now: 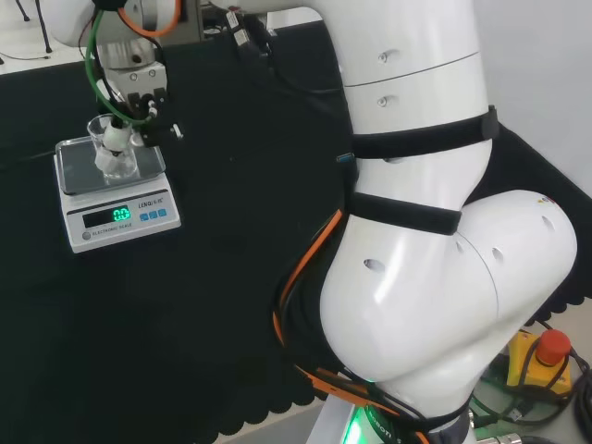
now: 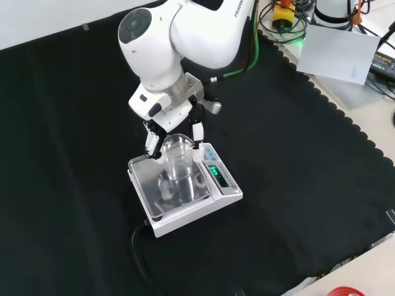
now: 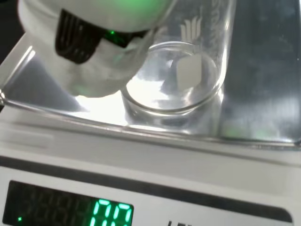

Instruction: Put the beaker on the electronic balance.

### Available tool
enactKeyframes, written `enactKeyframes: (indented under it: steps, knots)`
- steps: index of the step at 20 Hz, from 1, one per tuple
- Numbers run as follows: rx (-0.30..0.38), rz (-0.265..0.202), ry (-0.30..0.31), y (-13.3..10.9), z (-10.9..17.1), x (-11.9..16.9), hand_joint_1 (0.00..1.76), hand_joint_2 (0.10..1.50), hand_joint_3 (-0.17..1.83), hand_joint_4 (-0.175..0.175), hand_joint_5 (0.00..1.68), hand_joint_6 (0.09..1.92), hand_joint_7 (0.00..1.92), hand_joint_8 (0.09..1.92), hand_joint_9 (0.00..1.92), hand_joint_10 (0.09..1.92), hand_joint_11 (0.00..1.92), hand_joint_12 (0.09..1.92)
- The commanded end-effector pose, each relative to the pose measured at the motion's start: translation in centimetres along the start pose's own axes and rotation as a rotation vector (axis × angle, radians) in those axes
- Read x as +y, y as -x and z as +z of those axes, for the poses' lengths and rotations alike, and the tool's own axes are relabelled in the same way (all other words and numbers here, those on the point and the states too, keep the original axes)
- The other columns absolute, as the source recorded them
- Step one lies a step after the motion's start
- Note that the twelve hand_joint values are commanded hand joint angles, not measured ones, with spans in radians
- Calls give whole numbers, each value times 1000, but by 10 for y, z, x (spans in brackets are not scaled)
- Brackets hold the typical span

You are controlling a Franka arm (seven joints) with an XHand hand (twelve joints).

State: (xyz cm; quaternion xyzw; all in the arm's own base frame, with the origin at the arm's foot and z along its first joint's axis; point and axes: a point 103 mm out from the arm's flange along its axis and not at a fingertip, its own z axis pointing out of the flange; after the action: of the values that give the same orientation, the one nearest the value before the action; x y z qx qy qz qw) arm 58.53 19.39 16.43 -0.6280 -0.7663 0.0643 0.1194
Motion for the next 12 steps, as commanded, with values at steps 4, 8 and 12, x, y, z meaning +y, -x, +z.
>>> enactKeyframes:
  steps: [4, 8, 12]
  knots:
    - [63, -52, 75, 11, -12, -10, 844, 484, 571, 9, 98, 655, 450, 1069, 736, 806, 490, 1330]
    - [125, -131, 66, 22, -18, -24, 593, 515, 264, 71, 6, 87, 73, 802, 365, 830, 89, 1505]
    - [118, -202, 58, 50, -16, -64, 440, 526, 106, 94, 0, 87, 3, 235, 97, 847, 4, 1463]
